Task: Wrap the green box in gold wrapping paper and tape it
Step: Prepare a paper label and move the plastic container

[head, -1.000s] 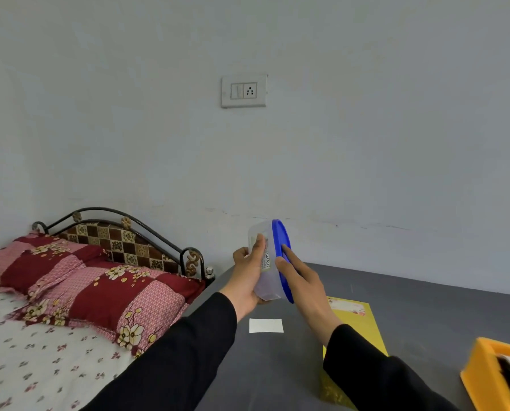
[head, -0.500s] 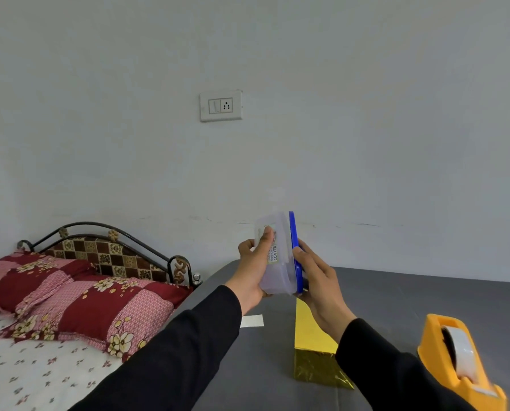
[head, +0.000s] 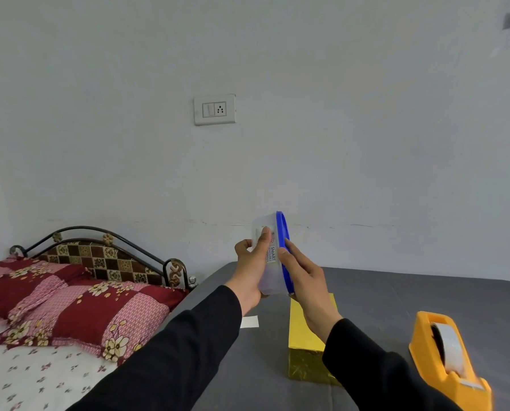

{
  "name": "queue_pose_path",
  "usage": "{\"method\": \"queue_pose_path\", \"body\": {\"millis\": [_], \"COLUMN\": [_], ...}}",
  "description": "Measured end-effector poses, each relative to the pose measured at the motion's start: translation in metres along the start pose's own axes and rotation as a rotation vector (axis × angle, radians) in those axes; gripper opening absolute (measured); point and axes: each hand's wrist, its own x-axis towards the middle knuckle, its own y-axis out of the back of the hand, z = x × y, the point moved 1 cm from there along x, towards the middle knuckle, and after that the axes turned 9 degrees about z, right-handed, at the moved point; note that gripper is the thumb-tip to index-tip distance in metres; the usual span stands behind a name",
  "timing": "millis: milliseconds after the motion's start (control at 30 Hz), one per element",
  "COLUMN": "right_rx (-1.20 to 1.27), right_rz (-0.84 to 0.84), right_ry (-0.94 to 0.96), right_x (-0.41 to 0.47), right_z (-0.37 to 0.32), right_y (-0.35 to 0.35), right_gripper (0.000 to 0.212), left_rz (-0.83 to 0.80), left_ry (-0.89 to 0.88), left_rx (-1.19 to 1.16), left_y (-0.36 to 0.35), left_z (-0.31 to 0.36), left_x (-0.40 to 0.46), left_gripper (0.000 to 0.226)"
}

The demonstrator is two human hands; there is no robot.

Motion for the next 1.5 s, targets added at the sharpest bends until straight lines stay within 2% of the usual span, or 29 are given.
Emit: {"method": "queue_pose_path", "body": {"millis": [133,200,267,367,467,500,633,700,767,833,867,933,1033,1133,1200,1267,1333,1500], "right_rx": [-0.030,-0.033,-0.066,0.014,0.221,0.207,-0.102,-0.170,-0.183,-0.162,-0.135,-0.077,-0.068,-0.157,-0.200,-0.288,-0.349,-0.279], "right_rz": [-0.085,-0.103,-0.096,-0.016,0.037,0.061,0.272,0.318,0.296,0.233,0.191,0.108,0.054,0.070,0.077,0.054,0.040,-0.002], "right_ry": [-0.072,-0.133,-0.197,-0.374,-0.514,-0.492,-0.218,-0.156,-0.153,-0.178,-0.193,-0.204,-0.188,-0.142,-0.152,-0.129,-0.098,-0.219], "right_x": [0.002,0.003,0.006,0.013,0.014,0.015,0.019,0.019,0.018,0.020,0.023,0.030,0.044,0.054,0.057,0.058,0.057,0.072], "right_z": [0.003,0.001,0.003,0.011,0.011,0.011,0.016,0.020,0.025,0.027,0.026,0.019,0.008,0.008,0.014,0.021,0.028,0.043], "right_y": [-0.004,-0.005,-0.003,-0.002,-0.006,-0.008,-0.011,-0.013,-0.015,-0.018,-0.020,-0.022,-0.027,-0.033,-0.037,-0.045,-0.055,-0.074], "right_gripper": [0.076,0.088,0.082,0.061,0.060,0.061,0.068,0.075,0.082,0.084,0.077,0.058,0.070,0.068,0.073,0.078,0.075,0.082], "left_rz": [-0.026,-0.076,-0.113,-0.140,-0.119,-0.122,-0.124,-0.045,0.095,0.221,0.255,0.263,0.202,0.131,0.072,0.037,0.073,0.117], "left_ry": [0.008,0.009,0.015,-0.024,-0.047,-0.043,-0.018,-0.030,-0.148,-0.285,-0.309,-0.354,-0.436,-0.359,-0.292,-0.211,-0.164,-0.088], "left_rx": [-0.023,-0.016,-0.055,-0.097,-0.073,-0.083,-0.088,-0.032,0.102,0.203,0.219,0.249,0.308,0.271,0.284,0.230,0.187,0.223], "left_y": [0.008,0.013,0.017,0.018,0.017,0.016,0.014,0.009,0.006,0.008,0.011,0.017,0.021,0.032,0.042,0.048,0.049,0.056], "left_z": [-0.001,-0.003,-0.007,-0.013,-0.018,-0.019,-0.020,-0.019,-0.020,-0.018,-0.017,-0.021,-0.031,-0.032,-0.025,-0.012,0.001,0.003], "left_x": [0.001,0.002,0.004,0.004,0.003,0.002,-0.002,-0.005,0.000,-0.001,-0.001,0.001,0.005,0.015,0.027,0.042,0.056,0.086], "left_gripper": [0.074,0.087,0.090,0.060,0.039,0.038,0.037,0.055,0.075,0.070,0.068,0.067,0.067,0.062,0.060,0.077,0.085,0.089]}}
